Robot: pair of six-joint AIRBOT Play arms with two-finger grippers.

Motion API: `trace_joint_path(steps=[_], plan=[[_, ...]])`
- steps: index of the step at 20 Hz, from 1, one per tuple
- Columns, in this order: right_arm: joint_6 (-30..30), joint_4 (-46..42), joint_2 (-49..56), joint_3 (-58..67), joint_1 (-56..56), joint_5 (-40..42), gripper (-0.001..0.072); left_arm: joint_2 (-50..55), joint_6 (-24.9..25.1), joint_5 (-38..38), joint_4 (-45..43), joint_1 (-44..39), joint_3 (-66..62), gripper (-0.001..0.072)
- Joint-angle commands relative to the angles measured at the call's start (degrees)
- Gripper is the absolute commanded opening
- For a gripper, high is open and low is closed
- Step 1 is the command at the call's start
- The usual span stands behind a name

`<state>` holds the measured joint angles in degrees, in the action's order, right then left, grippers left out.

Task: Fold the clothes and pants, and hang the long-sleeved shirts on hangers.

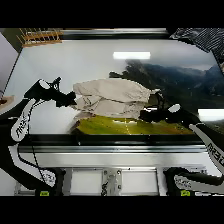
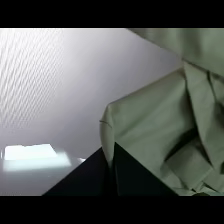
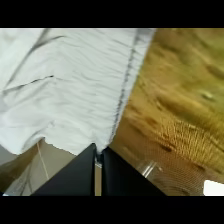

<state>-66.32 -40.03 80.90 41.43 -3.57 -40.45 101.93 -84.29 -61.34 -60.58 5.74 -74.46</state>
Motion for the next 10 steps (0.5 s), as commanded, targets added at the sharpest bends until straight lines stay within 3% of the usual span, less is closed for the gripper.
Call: trace_joint_path(steps=[1, 4, 10], plan=[[0.50, -0.35, -0.72, 1.68, -0.31, 1.44, 0.0018, -1.49, 0.11, -2.43, 0.63, 0.02, -0.15, 0.0004], [0.28, -5.01, -6.08, 8.37, 0.70, -1.88, 0.0016, -9.66, 0.11, -0.94, 0.66, 0.79, -1.29, 0.0004], [0.28, -13.55, -23.12, 34.07, 5.07, -16.68, 0.0017, -34.01, 0.09, -7.10, 0.66, 2.27, -19.41, 0.0004]])
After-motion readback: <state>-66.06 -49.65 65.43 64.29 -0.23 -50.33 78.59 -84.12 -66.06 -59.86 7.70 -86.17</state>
